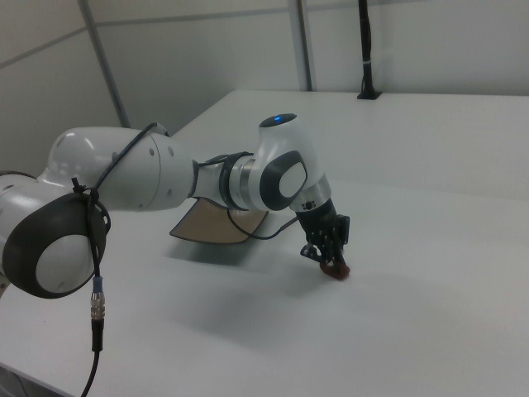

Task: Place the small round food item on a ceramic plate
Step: 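Close the gripper around the reddish-brown food item, then lift the held food item and carry it over the brown plate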

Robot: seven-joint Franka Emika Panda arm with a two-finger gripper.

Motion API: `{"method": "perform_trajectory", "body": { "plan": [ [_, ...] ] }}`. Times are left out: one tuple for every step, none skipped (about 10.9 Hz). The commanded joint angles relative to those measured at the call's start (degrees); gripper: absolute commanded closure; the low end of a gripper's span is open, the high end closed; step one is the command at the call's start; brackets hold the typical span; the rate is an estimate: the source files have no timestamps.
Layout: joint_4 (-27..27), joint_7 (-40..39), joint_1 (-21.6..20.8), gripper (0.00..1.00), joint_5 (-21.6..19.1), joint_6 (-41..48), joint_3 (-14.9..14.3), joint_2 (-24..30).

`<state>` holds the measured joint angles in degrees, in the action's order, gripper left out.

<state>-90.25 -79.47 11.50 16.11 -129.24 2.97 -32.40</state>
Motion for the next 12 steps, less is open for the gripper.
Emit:
{"method": "perform_trajectory", "body": {
  "plan": [
    [0.0,-0.2,-0.3,0.94,-0.1,-0.5,0.0,0.4],
    [0.1,0.0,-0.3,0.94,-0.5,0.0,0.1,1.4],
    [0.1,2.1,-0.3,0.94,-1.6,0.7,0.1,2.8],
    [0.3,3.0,-0.3,0.94,-3.0,3.6,0.1,4.0],
    [1.0,3.1,-0.6,0.94,-4.3,6.0,0.1,5.5],
    [1.3,4.3,-1.4,0.94,-7.4,8.8,0.1,7.1],
    [3.8,7.4,-2.0,0.94,-10.6,11.9,0.1,7.7],
    [6.6,12.2,-3.6,0.94,-11.6,16.1,0.1,7.9],
    [9.8,18.9,-5.0,0.94,-11.6,19.5,0.1,7.9],
    [11.8,25.2,-6.3,0.94,-11.5,22.4,0.1,8.1],
    [12.3,31.0,-8.1,0.94,-11.5,24.0,0.1,9.2],
    [12.2,38.5,-10.2,0.94,-11.4,24.2,0.1,10.0]
  ]
}}
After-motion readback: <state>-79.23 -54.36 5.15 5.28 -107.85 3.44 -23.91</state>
